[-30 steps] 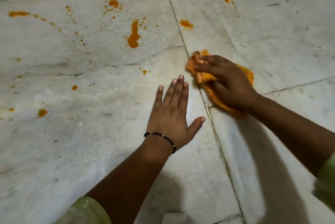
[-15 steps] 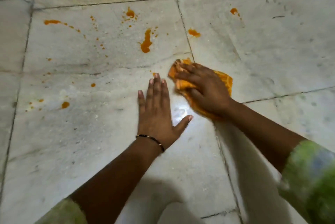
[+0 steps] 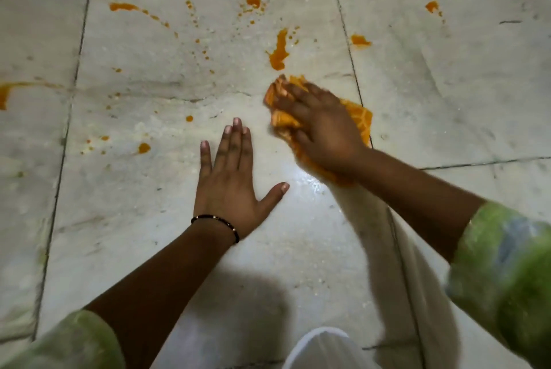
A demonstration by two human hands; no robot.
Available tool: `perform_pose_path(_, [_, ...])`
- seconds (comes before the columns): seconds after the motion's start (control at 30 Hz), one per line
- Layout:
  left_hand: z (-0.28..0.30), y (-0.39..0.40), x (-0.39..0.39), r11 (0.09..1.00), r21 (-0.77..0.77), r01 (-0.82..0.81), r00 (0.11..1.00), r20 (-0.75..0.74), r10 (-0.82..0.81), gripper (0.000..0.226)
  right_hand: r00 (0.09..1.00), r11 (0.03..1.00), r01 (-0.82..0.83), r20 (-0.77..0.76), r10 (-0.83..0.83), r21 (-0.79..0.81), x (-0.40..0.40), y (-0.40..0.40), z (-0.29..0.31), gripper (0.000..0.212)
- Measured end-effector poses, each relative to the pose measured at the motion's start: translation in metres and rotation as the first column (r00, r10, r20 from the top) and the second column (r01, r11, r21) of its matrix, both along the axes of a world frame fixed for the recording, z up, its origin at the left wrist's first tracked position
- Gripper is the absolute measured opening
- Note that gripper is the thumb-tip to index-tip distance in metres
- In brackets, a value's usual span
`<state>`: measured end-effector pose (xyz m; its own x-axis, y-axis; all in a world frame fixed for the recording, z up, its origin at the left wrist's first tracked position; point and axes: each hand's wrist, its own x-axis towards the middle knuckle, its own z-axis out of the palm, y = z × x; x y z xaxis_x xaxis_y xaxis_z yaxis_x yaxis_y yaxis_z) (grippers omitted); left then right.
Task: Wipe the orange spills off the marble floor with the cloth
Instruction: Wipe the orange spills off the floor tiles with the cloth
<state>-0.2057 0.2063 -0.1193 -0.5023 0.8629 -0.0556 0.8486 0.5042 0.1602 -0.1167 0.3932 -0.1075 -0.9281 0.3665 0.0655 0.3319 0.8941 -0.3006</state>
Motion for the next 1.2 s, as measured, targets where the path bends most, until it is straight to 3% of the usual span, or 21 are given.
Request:
perform_pose_path(0.1, [0.002, 0.001, 0.001, 1.000, 0.000, 0.011, 1.000, 0.009, -0.011, 0.098, 0.996, 0.996, -0.086, -0.031, 0.086, -0.010, 0.060, -0.001, 0.004, 0.055])
perform_pose_path(0.2, [0.003, 0.001, 0.000, 1.000, -0.006, 0.015, 1.000, 0.010, -0.015, 0.098, 0.990, 0.993, 0.119, -0.081, -0.119, -0.002, 0.063, 0.042, 0.002, 0.056])
perform_pose_path(0.3, [0.004, 0.000, 0.001, 1.000, -0.007, 0.007, 1.000, 0.010, -0.007, 0.098, 0.952, 0.953, 0.303, -0.046, -0.302, 0.015, 0.009, 0.058, 0.004, 0.063])
perform_pose_path(0.43, [0.004, 0.001, 0.002, 1.000, -0.017, 0.006, 1.000, 0.009, -0.006, 0.099, 0.996, 0.996, 0.083, 0.029, -0.083, 0.017, -0.039, 0.001, 0.006, 0.061])
perform_pose_path(0.53, [0.002, 0.001, 0.001, 1.000, -0.021, 0.008, 1.000, 0.000, -0.008, 0.100, 0.999, 0.998, -0.053, -0.006, 0.053, -0.036, 0.003, -0.038, 0.006, 0.056])
perform_pose_path(0.7, [0.001, 0.000, 0.000, 1.000, 0.002, 0.011, 1.000, 0.026, -0.011, 0.100, 0.994, 0.996, 0.088, -0.059, -0.089, -0.029, 0.068, -0.005, 0.002, 0.056])
perform_pose_path(0.87, [0.000, -0.001, 0.000, 1.000, -0.002, 0.024, 0.999, 0.044, -0.024, 0.099, 0.960, 0.961, 0.277, -0.032, -0.277, -0.001, 0.018, 0.018, 0.007, 0.058])
perform_pose_path(1.07, [0.000, -0.002, -0.002, 0.999, 0.020, 0.039, 0.998, 0.050, -0.040, 0.099, 0.999, 0.999, 0.022, 0.039, -0.020, -0.045, 0.019, -0.045, 0.007, 0.059])
perform_pose_path(1.2, [0.000, -0.005, -0.005, 0.997, 0.004, 0.072, 0.993, 0.088, -0.072, 0.097, 0.996, 0.995, 0.072, -0.055, -0.076, -0.066, 0.069, -0.049, 0.007, 0.055])
